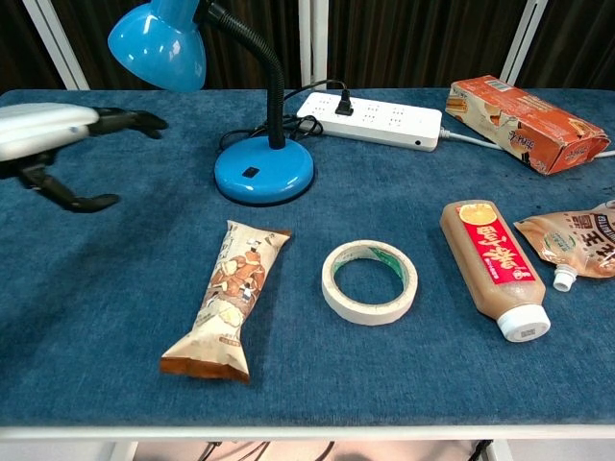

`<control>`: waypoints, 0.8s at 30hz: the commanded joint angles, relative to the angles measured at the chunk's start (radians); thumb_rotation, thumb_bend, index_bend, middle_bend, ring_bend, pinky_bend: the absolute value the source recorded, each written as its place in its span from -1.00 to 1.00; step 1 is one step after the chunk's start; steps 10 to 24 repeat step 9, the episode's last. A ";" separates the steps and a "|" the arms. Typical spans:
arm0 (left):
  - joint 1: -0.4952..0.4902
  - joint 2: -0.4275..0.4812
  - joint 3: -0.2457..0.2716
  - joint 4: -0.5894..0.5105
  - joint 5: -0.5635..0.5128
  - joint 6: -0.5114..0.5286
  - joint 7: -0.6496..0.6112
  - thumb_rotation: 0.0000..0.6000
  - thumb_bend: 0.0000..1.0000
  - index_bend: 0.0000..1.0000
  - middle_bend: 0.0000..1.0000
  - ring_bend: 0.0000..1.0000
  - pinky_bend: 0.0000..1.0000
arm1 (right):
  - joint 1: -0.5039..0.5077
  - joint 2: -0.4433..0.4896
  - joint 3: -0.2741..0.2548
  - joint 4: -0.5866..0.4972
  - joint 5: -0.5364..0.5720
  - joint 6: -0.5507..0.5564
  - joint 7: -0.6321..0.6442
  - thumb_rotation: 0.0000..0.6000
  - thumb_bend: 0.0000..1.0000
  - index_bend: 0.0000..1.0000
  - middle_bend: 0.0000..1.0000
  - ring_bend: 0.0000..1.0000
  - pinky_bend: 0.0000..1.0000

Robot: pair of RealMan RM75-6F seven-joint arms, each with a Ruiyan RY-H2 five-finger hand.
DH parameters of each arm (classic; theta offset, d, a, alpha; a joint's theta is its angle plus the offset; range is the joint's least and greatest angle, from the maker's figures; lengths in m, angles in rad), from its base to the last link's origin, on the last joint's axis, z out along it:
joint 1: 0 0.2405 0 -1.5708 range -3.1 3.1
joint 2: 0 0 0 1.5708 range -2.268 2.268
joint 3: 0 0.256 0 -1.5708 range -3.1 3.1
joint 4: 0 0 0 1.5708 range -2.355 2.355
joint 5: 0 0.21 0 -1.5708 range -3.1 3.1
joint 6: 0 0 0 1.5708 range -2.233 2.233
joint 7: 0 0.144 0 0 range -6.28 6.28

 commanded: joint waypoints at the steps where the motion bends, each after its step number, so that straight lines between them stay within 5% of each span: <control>1: 0.139 0.124 0.043 -0.090 -0.053 0.160 0.091 1.00 -0.45 -0.96 -0.85 -1.00 -0.98 | 0.002 -0.002 0.001 -0.002 0.000 -0.003 -0.003 1.00 -0.48 -1.00 -1.00 -1.00 -1.00; 9: 0.280 0.181 0.006 -0.045 -0.025 0.417 0.129 1.00 -0.98 -0.95 -0.90 -1.00 -0.98 | 0.021 -0.007 -0.013 -0.016 -0.007 -0.044 -0.063 1.00 -0.52 -1.00 -1.00 -1.00 -1.00; 24: 0.280 0.181 0.006 -0.045 -0.025 0.417 0.129 1.00 -0.98 -0.95 -0.90 -1.00 -0.98 | 0.021 -0.007 -0.013 -0.016 -0.007 -0.044 -0.063 1.00 -0.52 -1.00 -1.00 -1.00 -1.00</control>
